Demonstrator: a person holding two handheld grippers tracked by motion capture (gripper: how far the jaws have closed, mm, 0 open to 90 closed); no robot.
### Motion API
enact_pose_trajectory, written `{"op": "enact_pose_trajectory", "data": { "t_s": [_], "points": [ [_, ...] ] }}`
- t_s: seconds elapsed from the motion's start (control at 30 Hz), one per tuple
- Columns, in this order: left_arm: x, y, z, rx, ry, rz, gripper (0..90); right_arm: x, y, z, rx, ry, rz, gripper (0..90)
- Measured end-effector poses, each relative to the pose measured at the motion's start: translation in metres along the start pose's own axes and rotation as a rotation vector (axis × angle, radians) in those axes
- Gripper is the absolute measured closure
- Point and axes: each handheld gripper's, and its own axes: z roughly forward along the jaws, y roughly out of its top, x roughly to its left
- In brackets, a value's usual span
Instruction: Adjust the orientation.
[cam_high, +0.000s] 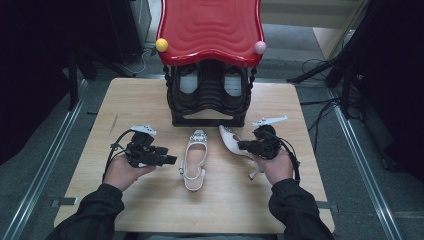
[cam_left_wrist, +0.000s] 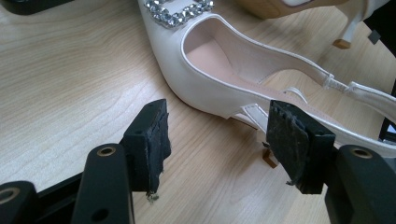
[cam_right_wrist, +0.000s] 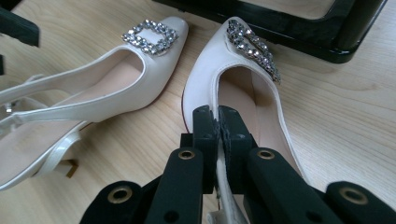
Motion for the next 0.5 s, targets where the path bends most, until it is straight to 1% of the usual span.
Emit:
{"op": "enact_pose_trajectory", "data": {
  "t_s": [0.03,0.1,0.13,0.23,0.3,0.4,0.5],
  "points": [
    [0.0,-0.001,0.0,-0.002,0.001,-0.003,39.4,0.001,0.001,0.002,0.002,0.007,0.0,88.5],
    [0.0,-0.002,-0.001,-0.001,0.0,-0.006,39.4,0.005,0.002,0.004,0.007,-0.002,-0.018,88.5],
    [0.001,-0.002,-0.001,0.0,0.002,-0.006,39.4,0.006,0.001,0.006,0.011,0.004,-0.012,88.5],
    [0.001,-0.003,-0.002,-0.001,0.004,-0.006,39.4,0.009,-0.001,0.011,0.028,0.04,0.001,88.5],
    [0.001,-0.003,-0.002,-0.003,0.001,-0.007,39.4,0.011,-0.002,0.014,0.039,0.054,0.007,88.4],
    [0.0,-0.003,-0.001,0.002,0.0,-0.007,39.4,0.016,-0.003,0.02,0.05,0.065,-0.005,88.3],
    [-0.001,-0.002,0.0,0.003,-0.001,-0.005,39.4,0.023,-0.005,0.028,0.068,0.061,-0.019,88.1]
  ]
}}
